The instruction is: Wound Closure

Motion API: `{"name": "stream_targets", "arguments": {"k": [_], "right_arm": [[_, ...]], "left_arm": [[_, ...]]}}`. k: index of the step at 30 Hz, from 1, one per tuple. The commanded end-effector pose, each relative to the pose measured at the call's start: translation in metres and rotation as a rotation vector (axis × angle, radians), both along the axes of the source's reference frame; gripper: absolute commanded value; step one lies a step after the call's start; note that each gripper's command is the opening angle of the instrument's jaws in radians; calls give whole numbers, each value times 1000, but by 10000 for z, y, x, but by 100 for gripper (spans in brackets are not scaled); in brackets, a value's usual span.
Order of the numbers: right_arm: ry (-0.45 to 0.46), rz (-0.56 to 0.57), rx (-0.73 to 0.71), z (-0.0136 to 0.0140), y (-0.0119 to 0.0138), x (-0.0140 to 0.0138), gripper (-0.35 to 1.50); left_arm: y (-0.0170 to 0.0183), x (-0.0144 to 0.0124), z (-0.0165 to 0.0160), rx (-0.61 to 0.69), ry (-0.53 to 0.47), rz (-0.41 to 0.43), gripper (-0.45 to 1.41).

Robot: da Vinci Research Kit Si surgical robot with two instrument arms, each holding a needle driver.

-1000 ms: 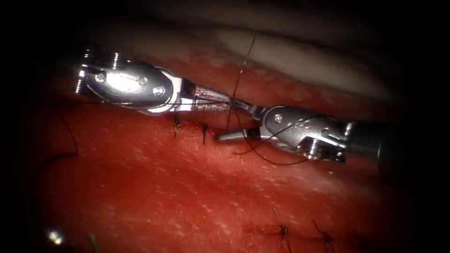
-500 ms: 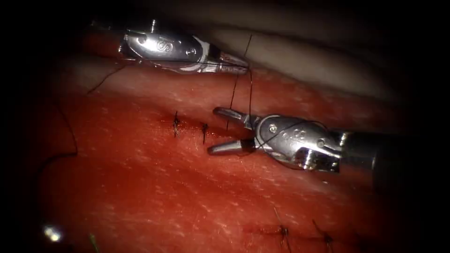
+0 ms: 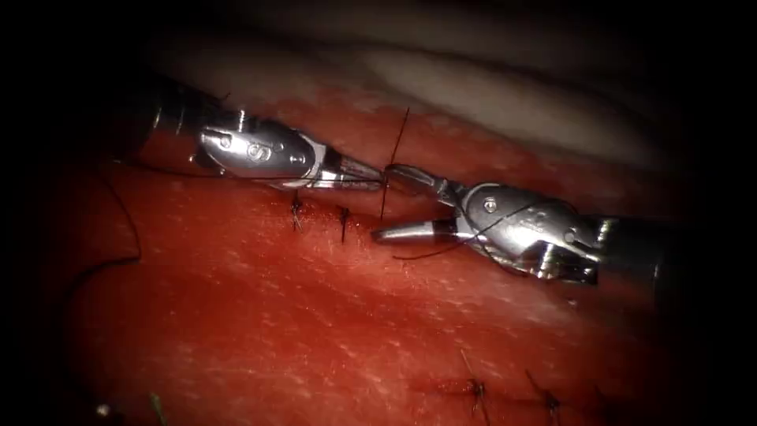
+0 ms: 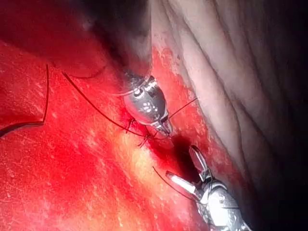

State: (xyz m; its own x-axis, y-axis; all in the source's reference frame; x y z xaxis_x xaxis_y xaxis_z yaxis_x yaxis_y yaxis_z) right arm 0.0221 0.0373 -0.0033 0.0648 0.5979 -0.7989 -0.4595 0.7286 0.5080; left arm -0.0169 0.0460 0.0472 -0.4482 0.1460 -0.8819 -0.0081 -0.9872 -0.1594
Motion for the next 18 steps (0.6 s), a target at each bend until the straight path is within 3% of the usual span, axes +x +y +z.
{"name": "stream_targets", "arguments": {"k": [1, 10, 18], "right_arm": [[-4, 13, 4, 5, 6, 8, 78], [-75, 124, 102, 10, 11, -7, 78], [-104, 204, 259, 20, 14, -5, 69]], "left_arm": [[-8, -6, 1, 2, -3, 3, -35], [-50, -9, -55, 19, -22, 25, -35], [-54, -11, -59, 19, -24, 28, -35]]}}
